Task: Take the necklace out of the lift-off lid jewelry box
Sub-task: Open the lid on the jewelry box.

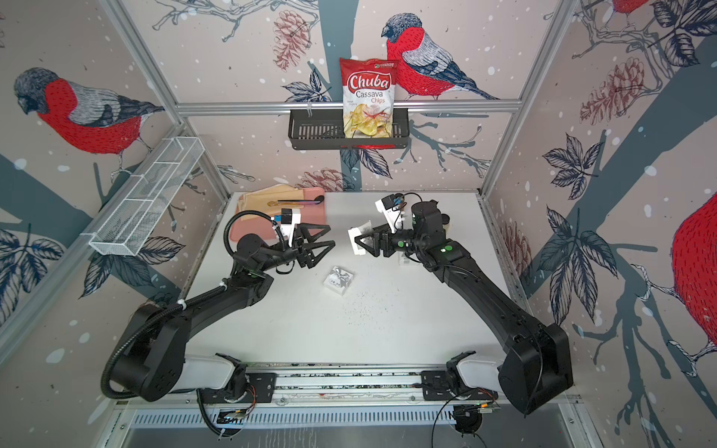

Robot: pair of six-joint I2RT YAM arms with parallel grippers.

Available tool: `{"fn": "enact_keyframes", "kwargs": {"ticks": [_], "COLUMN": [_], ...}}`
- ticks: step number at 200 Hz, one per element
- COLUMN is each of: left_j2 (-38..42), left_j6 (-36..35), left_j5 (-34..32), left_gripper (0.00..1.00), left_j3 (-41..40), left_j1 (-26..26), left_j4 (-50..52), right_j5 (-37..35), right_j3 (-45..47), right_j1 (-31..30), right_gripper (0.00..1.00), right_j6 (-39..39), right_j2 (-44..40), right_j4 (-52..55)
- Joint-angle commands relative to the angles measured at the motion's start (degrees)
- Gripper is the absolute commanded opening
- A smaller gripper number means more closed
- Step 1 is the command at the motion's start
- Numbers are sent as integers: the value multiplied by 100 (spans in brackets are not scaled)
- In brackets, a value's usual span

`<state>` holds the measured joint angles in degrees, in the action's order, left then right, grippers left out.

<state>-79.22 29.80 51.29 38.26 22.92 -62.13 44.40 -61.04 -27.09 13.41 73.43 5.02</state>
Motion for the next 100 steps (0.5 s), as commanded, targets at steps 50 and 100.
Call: {"fn": "enact_keyframes", "kwargs": {"ticks": [50,100], "left_j2": [-189,-541], "left_j6": [190,802], "left_j5": [573,862], "left_gripper": [84,92], "left_j3": [441,642], "left_j1": [431,461], "left_j4": [-625,-1145], "right_j5": [1345,1668], "right_j3": [43,153], "right_j1": [21,17], "right_gripper": [75,75], "right_j6": [24,152], "right_j2": [-136,-266], "right_j4": [-812,-1263]}}
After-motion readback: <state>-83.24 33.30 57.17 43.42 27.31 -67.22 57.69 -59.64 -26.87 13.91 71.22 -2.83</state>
